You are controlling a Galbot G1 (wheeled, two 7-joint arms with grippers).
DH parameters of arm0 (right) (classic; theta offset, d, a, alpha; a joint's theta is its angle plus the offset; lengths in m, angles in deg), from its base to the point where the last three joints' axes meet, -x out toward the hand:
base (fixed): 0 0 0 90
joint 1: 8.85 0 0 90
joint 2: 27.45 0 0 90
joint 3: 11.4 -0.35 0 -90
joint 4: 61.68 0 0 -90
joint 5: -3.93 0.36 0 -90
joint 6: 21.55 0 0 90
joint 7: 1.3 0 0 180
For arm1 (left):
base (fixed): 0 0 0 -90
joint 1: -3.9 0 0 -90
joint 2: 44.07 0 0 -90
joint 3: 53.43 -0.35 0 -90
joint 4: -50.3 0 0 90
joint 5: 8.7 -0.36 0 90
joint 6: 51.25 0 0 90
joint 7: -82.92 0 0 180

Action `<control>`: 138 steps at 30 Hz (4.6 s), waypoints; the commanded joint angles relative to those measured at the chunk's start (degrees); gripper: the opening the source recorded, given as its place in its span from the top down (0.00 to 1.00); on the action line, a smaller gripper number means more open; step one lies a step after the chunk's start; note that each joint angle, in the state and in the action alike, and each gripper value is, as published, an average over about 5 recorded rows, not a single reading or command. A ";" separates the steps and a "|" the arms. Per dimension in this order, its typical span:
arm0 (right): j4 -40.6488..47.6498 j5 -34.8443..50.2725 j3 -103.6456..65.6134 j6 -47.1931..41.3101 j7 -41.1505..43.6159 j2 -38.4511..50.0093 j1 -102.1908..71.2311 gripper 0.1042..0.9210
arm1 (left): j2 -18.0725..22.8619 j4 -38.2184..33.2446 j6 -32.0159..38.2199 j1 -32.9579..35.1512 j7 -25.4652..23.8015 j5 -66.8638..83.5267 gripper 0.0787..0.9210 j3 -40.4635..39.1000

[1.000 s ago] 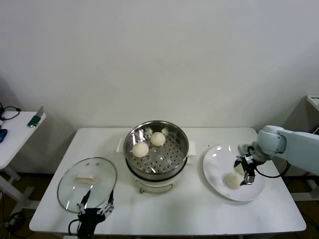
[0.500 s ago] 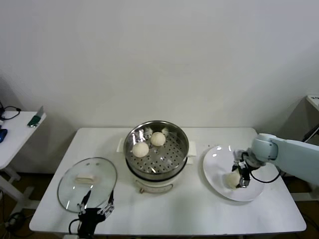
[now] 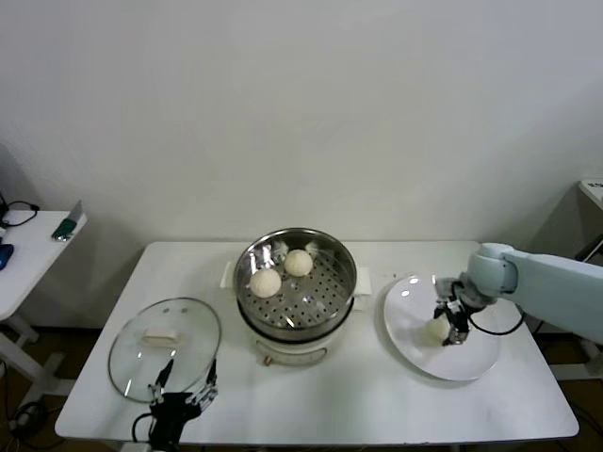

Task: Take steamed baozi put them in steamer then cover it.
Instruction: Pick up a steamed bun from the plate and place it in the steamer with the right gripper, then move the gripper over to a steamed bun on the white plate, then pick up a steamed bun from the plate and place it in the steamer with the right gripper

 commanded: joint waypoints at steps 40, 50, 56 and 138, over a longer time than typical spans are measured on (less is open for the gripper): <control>-6.37 -23.27 -0.04 27.70 0.26 -35.89 6.27 0.31 | -0.29 -1.71 -0.07 1.40 0.32 0.20 0.12 2.06; -5.59 -19.80 -0.63 28.47 0.35 -35.58 7.70 0.19 | -0.20 -1.62 0.23 1.50 0.41 0.09 0.12 1.93; -3.79 -7.08 -1.19 30.14 4.86 -30.77 16.36 0.12 | -0.36 -1.52 0.71 1.58 0.50 -0.20 0.12 2.08; -3.56 35.41 17.28 0.82 4.35 -12.76 40.88 0.38 | -1.13 0.65 1.68 -0.01 -0.08 -1.77 0.12 0.80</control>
